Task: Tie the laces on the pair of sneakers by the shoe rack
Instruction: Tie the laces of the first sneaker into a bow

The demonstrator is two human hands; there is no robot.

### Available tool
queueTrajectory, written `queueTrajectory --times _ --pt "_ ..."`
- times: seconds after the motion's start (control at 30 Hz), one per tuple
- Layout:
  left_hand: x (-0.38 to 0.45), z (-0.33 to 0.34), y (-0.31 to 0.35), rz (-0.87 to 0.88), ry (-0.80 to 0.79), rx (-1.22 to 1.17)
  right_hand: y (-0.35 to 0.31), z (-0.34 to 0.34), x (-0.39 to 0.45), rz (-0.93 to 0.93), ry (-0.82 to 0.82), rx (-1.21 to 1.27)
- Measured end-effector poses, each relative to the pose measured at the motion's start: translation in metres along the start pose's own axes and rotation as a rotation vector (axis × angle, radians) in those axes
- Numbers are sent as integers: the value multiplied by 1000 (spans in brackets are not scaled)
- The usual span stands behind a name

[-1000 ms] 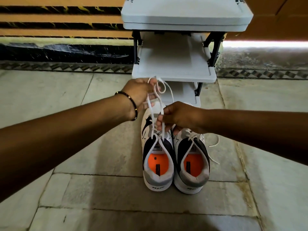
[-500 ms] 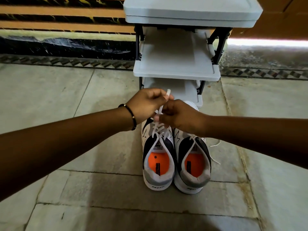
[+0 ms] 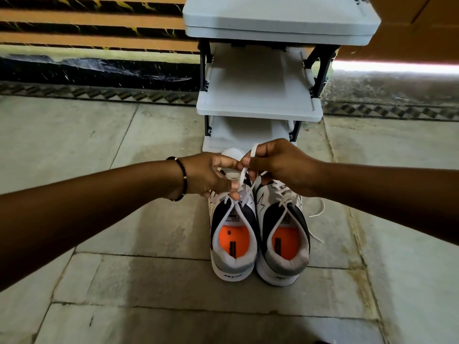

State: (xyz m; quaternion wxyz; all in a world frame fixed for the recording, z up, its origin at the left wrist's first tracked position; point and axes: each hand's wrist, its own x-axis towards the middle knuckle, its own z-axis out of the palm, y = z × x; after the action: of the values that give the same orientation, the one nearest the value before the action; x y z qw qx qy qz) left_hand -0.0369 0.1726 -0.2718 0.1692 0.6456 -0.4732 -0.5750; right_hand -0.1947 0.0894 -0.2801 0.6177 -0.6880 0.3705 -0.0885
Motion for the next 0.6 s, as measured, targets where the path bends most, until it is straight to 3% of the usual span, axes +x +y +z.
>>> queueTrajectory --times 0.17,0.27,0.43,0.5,0.6 --pt "-1 6 0 -2 41 1 -6 1 0 -24 -51 15" --pt "3 12 -1 3 179 7 -9 1 0 -40 -56 11" --pt "5 22 -6 39 424 226 -10 2 -1 -75 -33 11" --pt "3 26 -6 33 437 163 -9 2 -2 -98 -24 5" --pt "-1 26 0 -2 357 -135 -7 1 -1 -128 -17 -17"
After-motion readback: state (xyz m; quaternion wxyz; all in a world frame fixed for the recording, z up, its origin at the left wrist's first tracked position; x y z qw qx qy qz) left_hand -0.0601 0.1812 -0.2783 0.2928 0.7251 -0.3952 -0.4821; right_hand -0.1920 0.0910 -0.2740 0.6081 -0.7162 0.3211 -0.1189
